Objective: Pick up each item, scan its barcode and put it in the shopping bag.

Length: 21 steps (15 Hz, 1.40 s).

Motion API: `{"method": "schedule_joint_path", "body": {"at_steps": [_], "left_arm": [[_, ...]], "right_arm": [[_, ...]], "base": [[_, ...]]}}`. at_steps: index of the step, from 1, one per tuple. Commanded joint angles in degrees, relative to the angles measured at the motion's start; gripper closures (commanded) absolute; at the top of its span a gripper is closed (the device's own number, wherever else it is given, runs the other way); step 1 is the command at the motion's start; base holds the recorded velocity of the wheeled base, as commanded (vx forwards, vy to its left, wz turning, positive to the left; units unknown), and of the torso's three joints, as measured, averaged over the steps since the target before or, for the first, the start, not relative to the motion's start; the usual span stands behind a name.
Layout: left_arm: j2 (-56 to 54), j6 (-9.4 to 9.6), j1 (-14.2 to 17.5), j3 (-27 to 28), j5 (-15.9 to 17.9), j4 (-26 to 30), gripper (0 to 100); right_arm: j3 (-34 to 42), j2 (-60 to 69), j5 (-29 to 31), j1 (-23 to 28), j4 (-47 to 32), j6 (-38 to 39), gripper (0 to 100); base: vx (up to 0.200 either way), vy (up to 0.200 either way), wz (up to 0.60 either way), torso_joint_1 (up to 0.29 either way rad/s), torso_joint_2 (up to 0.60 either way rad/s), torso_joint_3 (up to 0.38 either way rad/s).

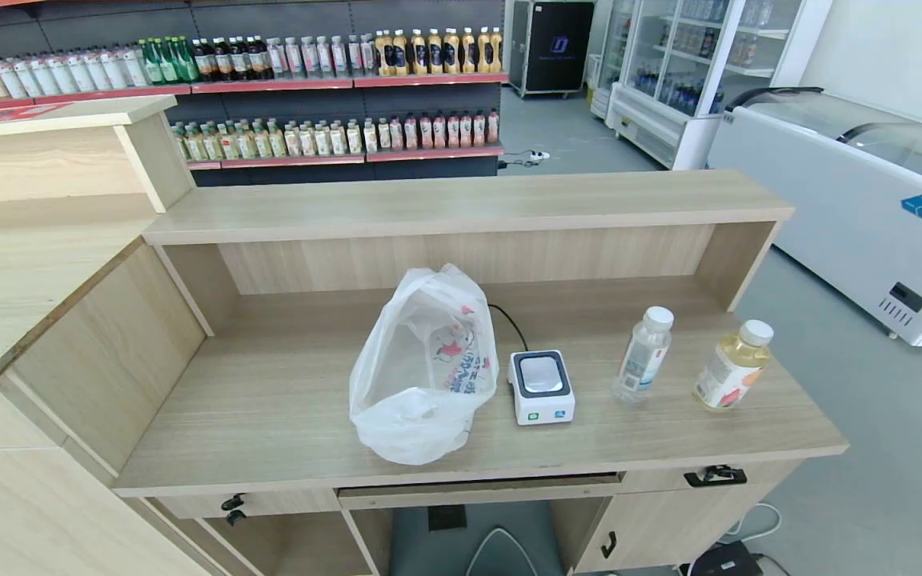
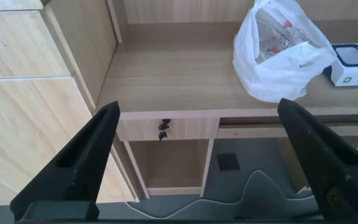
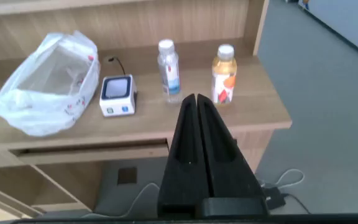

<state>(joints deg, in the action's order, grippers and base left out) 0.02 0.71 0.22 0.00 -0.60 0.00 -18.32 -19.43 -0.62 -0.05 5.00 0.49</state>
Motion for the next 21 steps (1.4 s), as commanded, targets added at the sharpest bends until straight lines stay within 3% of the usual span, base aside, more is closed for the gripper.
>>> {"method": "schedule_joint_path", "body": {"at_steps": [1,3,7,8,11,13,15,21], "left_arm": [[-0.02,0.00,0.04,0.00,-0.02,0.00,0],[-0.02,0.00,0.04,0.00,-0.02,0.00,0],[-0.02,0.00,0.04,0.00,-0.02,0.00,0],[-0.02,0.00,0.04,0.00,-0.02,0.00,0],[-0.02,0.00,0.04,0.00,-0.02,0.00,0],[-0.02,0.00,0.04,0.00,-0.02,0.00,0],[-0.02,0.00,0.04,0.00,-0.02,0.00,0],[-0.02,0.00,0.04,0.00,-0.02,0.00,0]], "right_arm": [[-23.07,-42.71,-3.07,8.49,17.41,0.39,100],[-24.57,-53.69,-4.92,12.62,25.06,-4.18,100],[-20.09,-59.49,-8.34,15.25,26.03,-8.05,100],[-18.42,-60.55,-9.93,15.87,27.70,-9.28,0],[-11.03,-64.86,-12.39,17.10,36.66,-9.89,0],[-3.91,-73.12,-15.29,18.59,50.29,-14.37,0],[-2.24,-79.97,-16.52,19.56,58.37,-16.40,0],[-5.23,-92.63,-18.27,19.21,65.05,-18.68,0]], "base": [[0.000,0.000,0.00,0.000,0.00,0.000],[0.000,0.000,0.00,0.000,0.00,0.000],[0.000,0.000,0.00,0.000,0.00,0.000],[0.000,0.000,0.00,0.000,0.00,0.000],[0.000,0.000,0.00,0.000,0.00,0.000],[0.000,0.000,0.00,0.000,0.00,0.000],[0.000,0.000,0.00,0.000,0.00,0.000],[0.000,0.000,0.00,0.000,0.00,0.000]]}}
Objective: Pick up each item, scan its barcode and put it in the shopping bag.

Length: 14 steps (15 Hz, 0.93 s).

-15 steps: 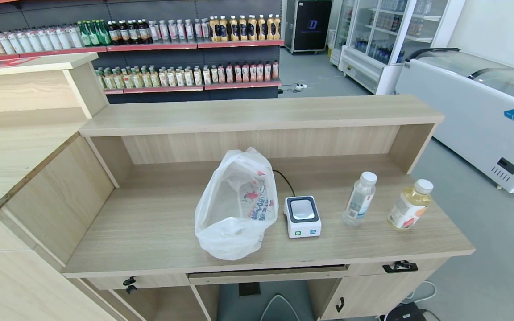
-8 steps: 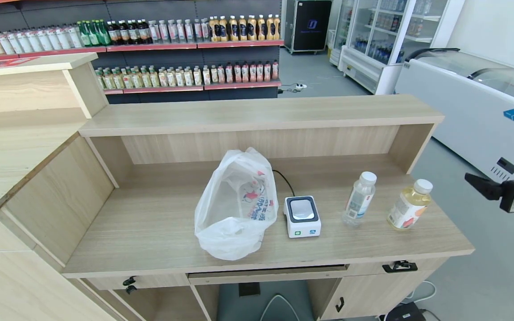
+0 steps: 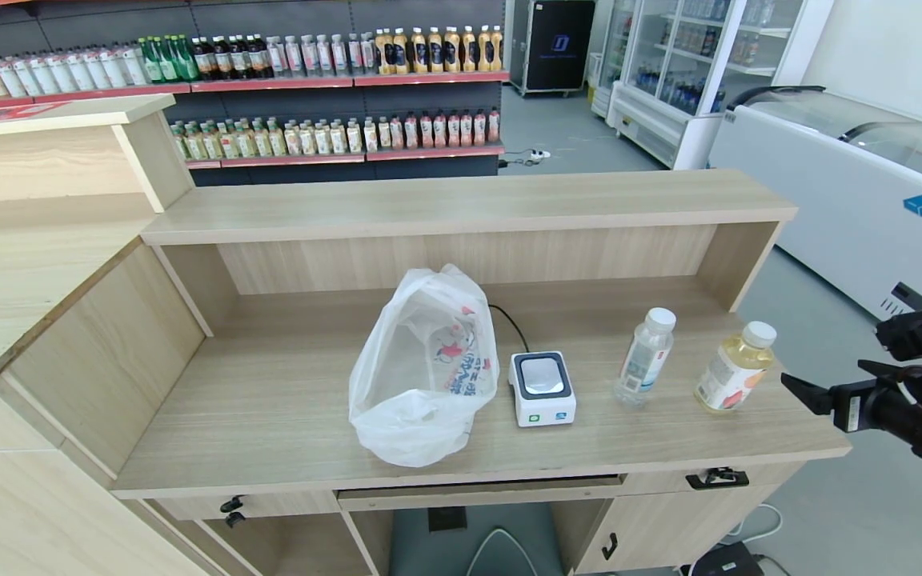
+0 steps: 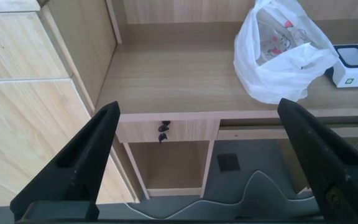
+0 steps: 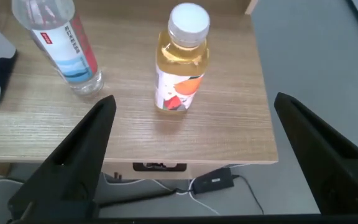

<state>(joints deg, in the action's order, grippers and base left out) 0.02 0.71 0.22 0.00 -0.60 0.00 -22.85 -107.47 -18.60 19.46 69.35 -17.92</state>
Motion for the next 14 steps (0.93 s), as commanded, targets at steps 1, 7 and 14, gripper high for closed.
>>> {"method": "schedule_joint_path", "body": {"at_steps": [1,7,14], "left_arm": [[-0.02,0.00,0.04,0.00,-0.02,0.00,0],[-0.02,0.00,0.04,0.00,-0.02,0.00,0],[-0.02,0.00,0.04,0.00,-0.02,0.00,0]], "right_arm": [[-1.06,-5.99,-0.91,-0.82,1.84,-0.36,0],[-9.59,-12.76,-2.40,-7.85,1.66,-0.10,0],[-14.77,-18.21,-5.13,-13.39,1.93,-0.27,0]], "base": [[0.000,0.000,0.00,0.000,0.00,0.000],[0.000,0.000,0.00,0.000,0.00,0.000],[0.000,0.000,0.00,0.000,0.00,0.000]]}}
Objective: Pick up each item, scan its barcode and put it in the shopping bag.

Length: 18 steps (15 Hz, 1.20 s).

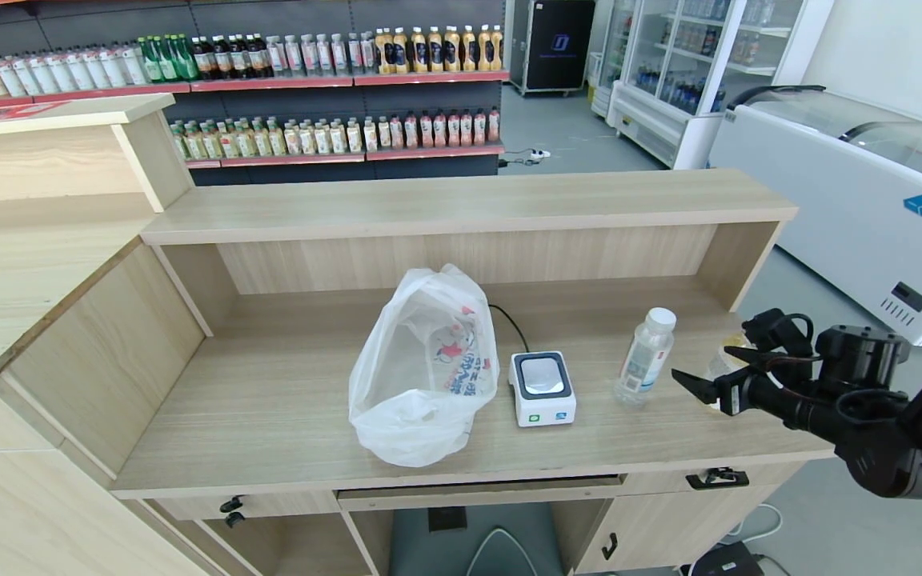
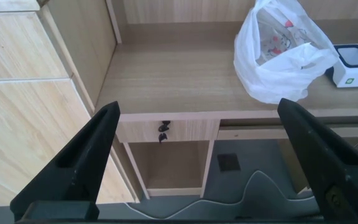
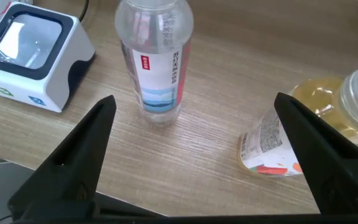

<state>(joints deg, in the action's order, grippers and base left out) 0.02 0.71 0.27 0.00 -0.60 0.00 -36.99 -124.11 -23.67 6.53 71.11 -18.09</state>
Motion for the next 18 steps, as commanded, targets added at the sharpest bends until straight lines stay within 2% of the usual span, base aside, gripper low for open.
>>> {"method": "schedule_joint_path", "body": {"at_steps": [1,13,18], "left_arm": [[-0.02,0.00,0.00,0.00,-0.02,0.00,0],[-0.02,0.00,0.00,0.00,-0.02,0.00,0],[-0.02,0.00,0.00,0.00,-0.02,0.00,0]], "right_arm": [[-1.07,-2.27,-0.06,-0.47,0.35,-0.19,0],[-11.71,-12.12,-8.76,-0.91,0.26,-4.94,0],[-14.61,-13.79,-9.72,-2.84,0.26,-4.85,0]], "base": [[0.000,0.000,0.00,0.000,0.00,0.000],[0.000,0.000,0.00,0.000,0.00,0.000],[0.000,0.000,0.00,0.000,0.00,0.000]]}}
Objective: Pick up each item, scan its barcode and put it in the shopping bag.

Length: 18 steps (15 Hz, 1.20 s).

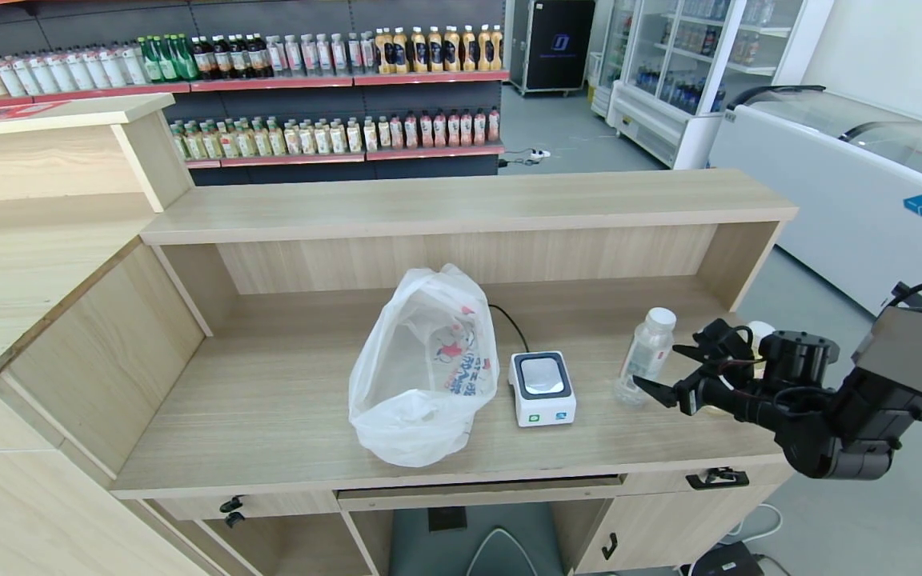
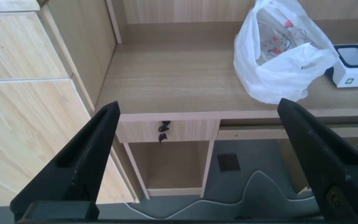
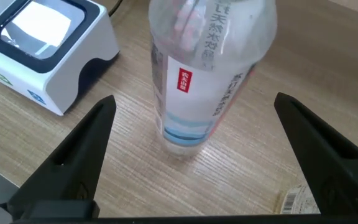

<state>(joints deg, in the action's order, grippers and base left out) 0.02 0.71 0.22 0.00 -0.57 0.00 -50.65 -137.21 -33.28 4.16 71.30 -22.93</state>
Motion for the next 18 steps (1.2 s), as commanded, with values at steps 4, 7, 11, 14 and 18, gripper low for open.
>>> {"method": "schedule_joint_path", "body": {"at_steps": [4,7,11,14,18], "left_arm": [[-0.02,0.00,0.04,0.00,-0.04,0.00,0],[-0.02,0.00,0.04,0.00,-0.04,0.00,0],[-0.02,0.00,0.04,0.00,-0.04,0.00,0],[-0.02,0.00,0.04,0.00,-0.04,0.00,0],[-0.02,0.00,0.04,0.00,-0.04,0.00,0]], "right_arm": [[-2.87,-2.28,-0.65,-0.99,-0.11,0.08,0],[-5.33,-3.60,-0.65,-1.17,-0.46,0.08,0],[-7.97,-4.91,-0.65,-2.05,-0.55,0.34,0],[-8.76,-5.97,-0.65,-2.93,-0.64,0.43,0],[-11.49,-7.11,-1.52,-3.89,-2.40,0.34,0]], "base": [[0.000,0.000,0.00,0.000,0.00,0.000],[0.000,0.000,0.00,0.000,0.00,0.000],[0.000,0.000,0.00,0.000,0.00,0.000],[0.000,0.000,0.00,0.000,0.00,0.000],[0.000,0.000,0.00,0.000,0.00,0.000]]}}
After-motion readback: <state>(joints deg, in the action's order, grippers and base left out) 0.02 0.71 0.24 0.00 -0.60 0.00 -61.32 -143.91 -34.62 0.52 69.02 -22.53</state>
